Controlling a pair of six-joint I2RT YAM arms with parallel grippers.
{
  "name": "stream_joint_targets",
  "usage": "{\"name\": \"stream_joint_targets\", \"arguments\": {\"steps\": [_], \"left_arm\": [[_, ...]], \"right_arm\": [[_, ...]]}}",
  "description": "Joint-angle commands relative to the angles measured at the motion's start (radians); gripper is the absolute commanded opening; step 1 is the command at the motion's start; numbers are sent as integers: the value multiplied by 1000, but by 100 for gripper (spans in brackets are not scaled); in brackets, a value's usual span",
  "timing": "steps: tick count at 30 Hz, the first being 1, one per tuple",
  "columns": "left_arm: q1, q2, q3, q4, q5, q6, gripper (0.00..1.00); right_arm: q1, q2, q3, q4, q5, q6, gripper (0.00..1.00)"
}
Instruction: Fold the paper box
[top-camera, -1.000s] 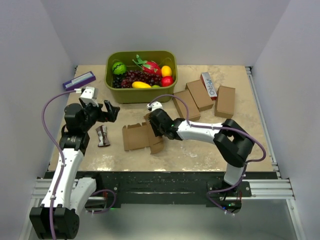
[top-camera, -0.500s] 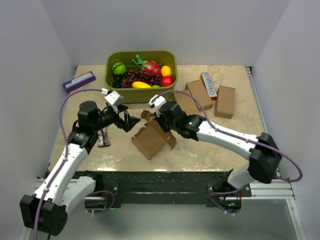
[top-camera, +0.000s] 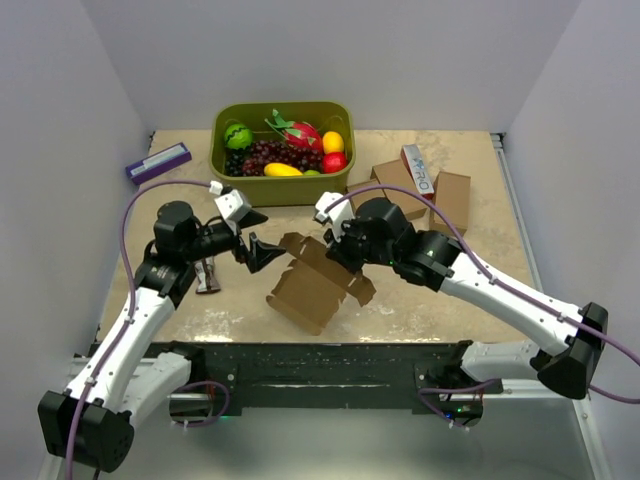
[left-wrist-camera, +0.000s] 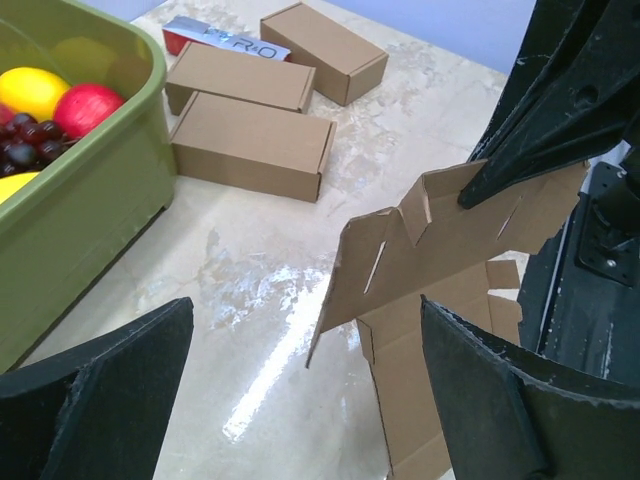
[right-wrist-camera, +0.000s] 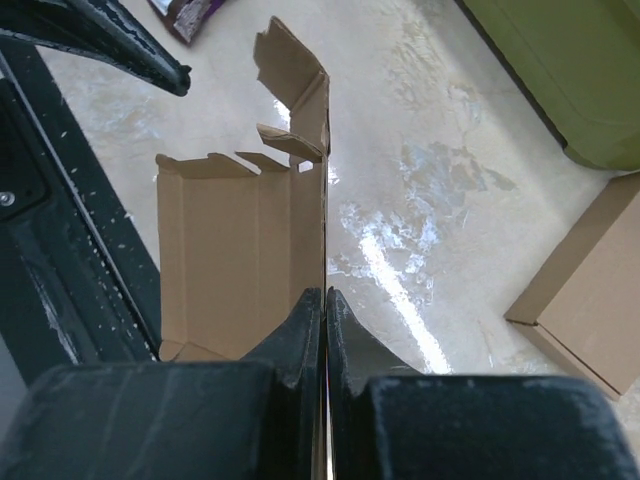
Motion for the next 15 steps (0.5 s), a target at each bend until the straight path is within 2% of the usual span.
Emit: {"name": "stream_joint_targets", "arguments": {"steps": [1, 8, 11, 13, 14, 15], "left_arm": [[-28, 15, -2, 61, 57, -5, 100], [-81, 49, -2, 57, 42, 0, 97], [-115, 60, 4, 39, 22, 15, 87], [-130, 60, 4, 34, 8, 20, 76], [-135, 62, 4, 34, 5, 24, 70], [-144, 62, 3, 34, 1, 23, 58]], "right_arm": [[0, -23, 57, -57, -59, -23, 0], [-2, -15, 74, -68, -105, -24, 0], [0, -6, 82, -74, -107, -26, 0], [0, -4, 80, -76, -98, -27, 0], [0, -3, 82, -76, -91, -29, 0], [0, -1, 80, -74, -88, -29, 0]]}}
